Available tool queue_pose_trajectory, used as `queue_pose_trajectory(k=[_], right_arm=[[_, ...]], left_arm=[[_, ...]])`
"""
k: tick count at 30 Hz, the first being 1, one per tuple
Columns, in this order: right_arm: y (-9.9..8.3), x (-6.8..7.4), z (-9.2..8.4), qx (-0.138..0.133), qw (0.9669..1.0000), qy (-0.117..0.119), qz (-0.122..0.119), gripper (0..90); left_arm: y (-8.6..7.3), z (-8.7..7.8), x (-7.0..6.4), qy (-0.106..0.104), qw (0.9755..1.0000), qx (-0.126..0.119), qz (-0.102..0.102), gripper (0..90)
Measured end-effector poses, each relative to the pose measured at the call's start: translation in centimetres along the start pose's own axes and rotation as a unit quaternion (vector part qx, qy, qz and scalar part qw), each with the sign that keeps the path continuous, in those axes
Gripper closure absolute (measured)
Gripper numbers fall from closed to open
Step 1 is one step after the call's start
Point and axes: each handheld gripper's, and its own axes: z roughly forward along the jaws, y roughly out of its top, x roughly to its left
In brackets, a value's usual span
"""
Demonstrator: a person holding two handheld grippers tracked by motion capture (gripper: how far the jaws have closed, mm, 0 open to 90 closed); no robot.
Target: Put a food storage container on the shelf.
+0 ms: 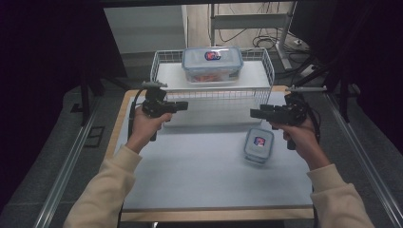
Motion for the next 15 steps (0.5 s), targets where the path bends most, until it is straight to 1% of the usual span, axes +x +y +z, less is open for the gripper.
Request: queue_pose_trajectory(k=[4,7,8,9,10,12,15], right_arm=[[-2.2,-0.1,0.1,0.001,1.0,0.002,-0.003,30.9],[-4.0,-0.4,0.3,0.001,1.0,0.007,0.002,30.9],[-4.5,-0.4,0.3,-0.001,1.0,0.006,0.002,30.9],[-5.1,-0.5,0.3,-0.001,1.0,0.005,0.001,30.9],[-5.6,-0.5,0.2,0.002,1.0,0.005,0.001,30.9],[-6.6,-0.5,-0.1,-0.002,1.0,0.002,-0.002,30.9],[-7.7,-0.5,-0.5,-0.003,1.0,0.001,-0.001,30.9]], left_arm=[[-3.0,-0.5,-0.2,-0.015,0.9999,-0.002,-0.008,87.9],[-5.2,-0.5,-0.4,-0.016,0.9998,0.003,-0.008,87.1],[-5.9,-0.5,-0.4,-0.023,0.9997,0.006,-0.008,86.9],[-6.6,-0.4,-0.5,-0.024,0.9996,0.008,-0.008,86.3],[-7.3,-0.2,-0.7,-0.019,0.9997,0.012,-0.005,85.2],[-8.4,-0.1,-1.0,-0.014,0.9998,0.015,0.002,81.7],[-10.1,0.2,-1.5,-0.017,0.9996,0.022,0.004,76.2]])
